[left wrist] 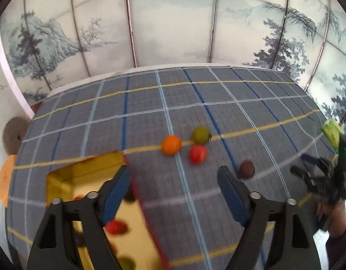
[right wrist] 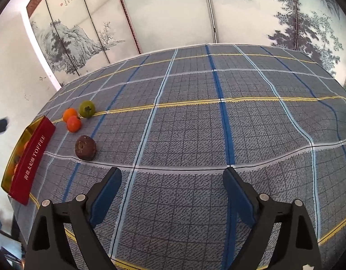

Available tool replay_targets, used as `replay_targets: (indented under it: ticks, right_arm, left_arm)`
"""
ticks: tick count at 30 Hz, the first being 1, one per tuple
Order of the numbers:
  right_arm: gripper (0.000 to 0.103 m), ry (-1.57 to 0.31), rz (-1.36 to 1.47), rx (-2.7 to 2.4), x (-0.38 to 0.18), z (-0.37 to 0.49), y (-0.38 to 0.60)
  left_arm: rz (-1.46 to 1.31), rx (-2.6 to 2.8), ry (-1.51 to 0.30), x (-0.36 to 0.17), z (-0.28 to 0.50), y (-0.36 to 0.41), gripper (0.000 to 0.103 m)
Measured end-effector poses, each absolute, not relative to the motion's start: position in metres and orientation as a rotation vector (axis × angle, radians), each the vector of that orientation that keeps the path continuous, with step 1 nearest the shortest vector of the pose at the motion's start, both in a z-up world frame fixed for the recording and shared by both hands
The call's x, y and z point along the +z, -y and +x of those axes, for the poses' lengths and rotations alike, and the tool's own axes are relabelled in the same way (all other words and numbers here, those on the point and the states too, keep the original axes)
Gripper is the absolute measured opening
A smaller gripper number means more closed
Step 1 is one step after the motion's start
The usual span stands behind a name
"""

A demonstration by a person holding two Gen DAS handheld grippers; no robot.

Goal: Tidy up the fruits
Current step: 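Grasp a small orange on the table with the left tool, then carry the orange toward the tin with the left tool while the right tool grasps a brown fruit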

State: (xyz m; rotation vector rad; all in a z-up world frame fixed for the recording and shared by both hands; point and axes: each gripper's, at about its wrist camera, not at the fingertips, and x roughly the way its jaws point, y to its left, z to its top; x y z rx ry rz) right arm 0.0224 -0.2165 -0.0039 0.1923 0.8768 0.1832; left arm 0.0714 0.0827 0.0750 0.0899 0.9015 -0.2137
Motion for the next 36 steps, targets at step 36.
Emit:
replay_targets:
  ticks: [36]
  right_arm:
    - [0.091, -0.834, 0.182, 0.357, 0.004, 0.017, 0.197]
  left_arm:
    - [-0.175, -0.231, -1.01, 0.064, 0.062, -0.081, 0.034]
